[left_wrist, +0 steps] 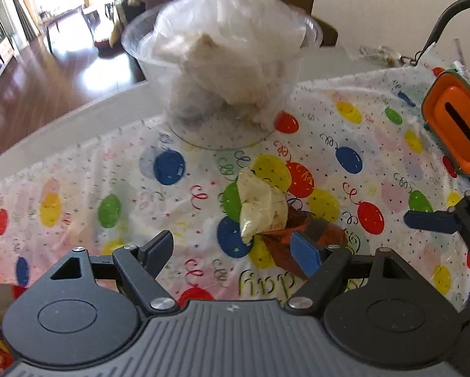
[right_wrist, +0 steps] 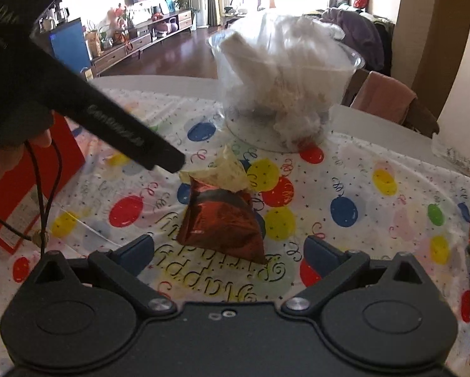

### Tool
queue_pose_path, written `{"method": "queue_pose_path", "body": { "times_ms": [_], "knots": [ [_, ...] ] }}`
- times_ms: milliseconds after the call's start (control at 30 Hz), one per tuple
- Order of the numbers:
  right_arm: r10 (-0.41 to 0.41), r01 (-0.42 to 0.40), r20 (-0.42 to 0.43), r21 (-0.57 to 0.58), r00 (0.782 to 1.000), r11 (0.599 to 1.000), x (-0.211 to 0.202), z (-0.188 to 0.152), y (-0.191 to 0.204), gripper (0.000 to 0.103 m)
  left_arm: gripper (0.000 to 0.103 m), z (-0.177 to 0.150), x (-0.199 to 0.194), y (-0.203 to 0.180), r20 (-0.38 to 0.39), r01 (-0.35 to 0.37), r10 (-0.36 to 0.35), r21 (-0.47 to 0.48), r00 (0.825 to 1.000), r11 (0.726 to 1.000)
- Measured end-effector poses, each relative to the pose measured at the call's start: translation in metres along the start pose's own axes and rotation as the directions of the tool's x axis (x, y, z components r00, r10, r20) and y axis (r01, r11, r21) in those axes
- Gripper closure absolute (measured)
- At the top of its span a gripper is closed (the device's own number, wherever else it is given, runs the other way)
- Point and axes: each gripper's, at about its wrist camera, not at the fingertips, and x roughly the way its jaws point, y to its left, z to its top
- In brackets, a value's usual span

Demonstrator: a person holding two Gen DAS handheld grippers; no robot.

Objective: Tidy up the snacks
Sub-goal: 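Grasp the cream paper packet with the left tool while the right tool grasps the red foil bag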

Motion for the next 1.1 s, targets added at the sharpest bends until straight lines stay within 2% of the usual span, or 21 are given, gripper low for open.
{"method": "queue_pose_path", "body": {
  "times_ms": [100, 200, 333, 533, 800, 867, 900, 933, 1100],
  "knots": [
    [0.011, -0.011, -0.003, 0.02, 1.0, 1.0, 0.013, 0.002, -0.007, 0.003, 0.021, 0.011, 0.018, 0.002, -0.036, 0.018, -0.021, -0.058, 0.999, 0.998],
    [0.051, -0.05, -0.007, 0.058, 0.999, 0.997, 0.023, 0.005, -0.014, 0.003, 0.021, 0.02, 0.036, 0.007, -0.082, 0.07, -0.083, -0.147, 0.993, 0.987],
    [0.092, -0.091, -0.01, 0.075, 0.996, 0.993, 0.036, 0.01, -0.015, 0.003, 0.021, 0.03, 0.056, 0.006, -0.12, 0.092, -0.118, -0.205, 0.986, 0.974],
    [0.105, -0.102, -0.024, 0.087, 0.994, 0.991, 0.055, 0.016, -0.014, 0.003, 0.021, 0.036, 0.078, 0.0, -0.155, 0.08, -0.113, -0.209, 0.981, 0.975],
    [0.108, -0.102, -0.05, 0.112, 0.993, 0.988, 0.071, 0.018, -0.014, 0.016, 0.022, 0.038, 0.091, -0.007, -0.177, 0.09, -0.123, -0.184, 0.976, 0.979],
    [0.104, -0.097, -0.058, 0.11, 0.993, 0.989, 0.074, 0.017, -0.013, 0.017, 0.029, 0.038, 0.093, -0.008, -0.175, 0.094, -0.126, -0.18, 0.976, 0.979],
    [0.103, -0.096, -0.062, 0.108, 0.993, 0.989, 0.075, 0.017, -0.012, 0.02, 0.04, 0.038, 0.094, -0.008, -0.178, 0.1, -0.133, -0.184, 0.975, 0.978],
    [0.102, -0.094, -0.068, 0.107, 0.992, 0.99, 0.077, 0.017, -0.012, 0.022, 0.045, 0.037, 0.096, -0.008, -0.184, 0.096, -0.131, -0.189, 0.974, 0.977],
    [0.103, -0.094, -0.074, 0.115, 0.992, 0.989, 0.079, 0.016, -0.012, 0.032, 0.054, 0.033, 0.096, -0.008, -0.188, 0.092, -0.128, -0.188, 0.974, 0.978]
  ]
}}
